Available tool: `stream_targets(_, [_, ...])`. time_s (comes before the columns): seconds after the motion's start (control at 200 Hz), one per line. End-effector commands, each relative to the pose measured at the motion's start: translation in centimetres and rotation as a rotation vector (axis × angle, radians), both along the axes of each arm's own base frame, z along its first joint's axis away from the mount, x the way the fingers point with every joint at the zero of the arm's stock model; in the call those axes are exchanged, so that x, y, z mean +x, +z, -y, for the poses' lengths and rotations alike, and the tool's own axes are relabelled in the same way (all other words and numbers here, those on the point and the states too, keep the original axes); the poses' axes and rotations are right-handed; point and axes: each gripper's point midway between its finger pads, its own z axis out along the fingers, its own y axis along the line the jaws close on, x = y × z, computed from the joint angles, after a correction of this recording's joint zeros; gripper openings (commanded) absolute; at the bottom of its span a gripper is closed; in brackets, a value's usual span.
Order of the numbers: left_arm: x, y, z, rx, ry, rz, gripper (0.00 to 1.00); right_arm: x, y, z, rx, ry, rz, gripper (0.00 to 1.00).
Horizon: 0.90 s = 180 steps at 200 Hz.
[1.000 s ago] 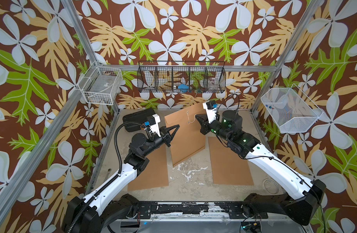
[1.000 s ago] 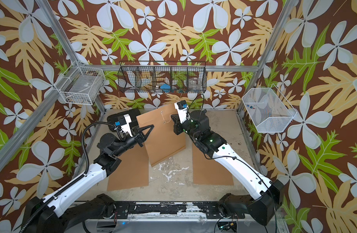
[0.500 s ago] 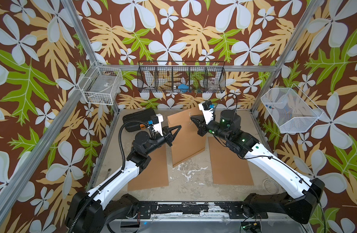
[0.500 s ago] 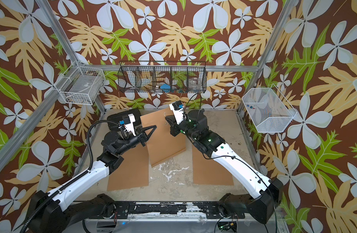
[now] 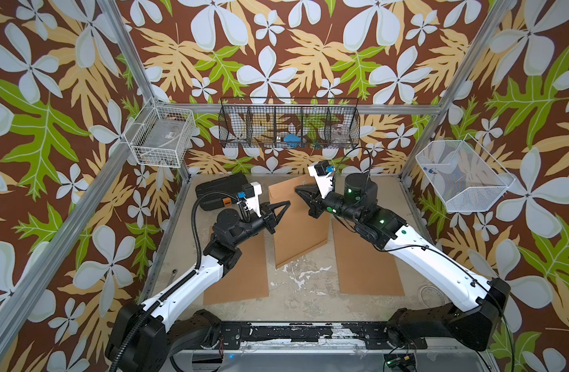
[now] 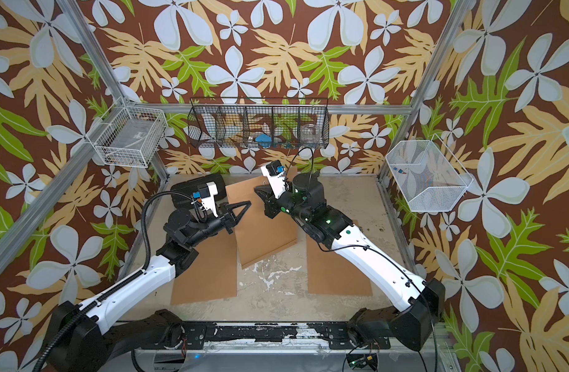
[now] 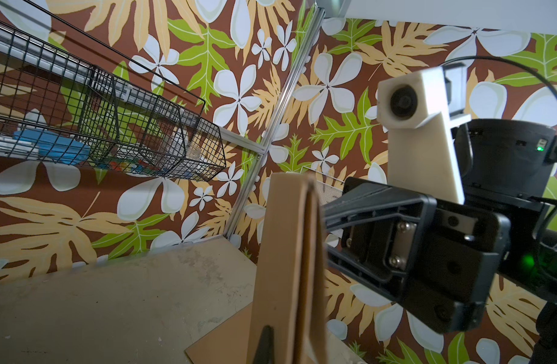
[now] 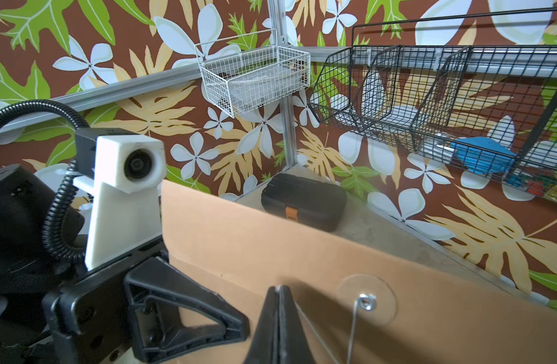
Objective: Open the file bag
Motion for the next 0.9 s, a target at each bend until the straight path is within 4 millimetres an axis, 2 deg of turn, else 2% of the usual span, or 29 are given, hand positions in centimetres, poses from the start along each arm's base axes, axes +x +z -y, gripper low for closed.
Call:
stream_targets(0.0, [-0.2,1.3,0.0,-0.027,-0.003,0.043,0.0,-0.4,1.0,-0.4,0.032,0.025,0.015,0.0])
stream_targets(0.52, [0.3,2.3,-0.3,-0.063,0.022,0.061,0.0,-1.6,1.4,-1.4,0.043,0.066,0.015,0.0])
stream_targets(0.896, [1.4,3.6,-1.0,-0.101,0.087,0.068,0.0,-2.3,0.5,-1.5,0.045,0.074,-0.005,0.0])
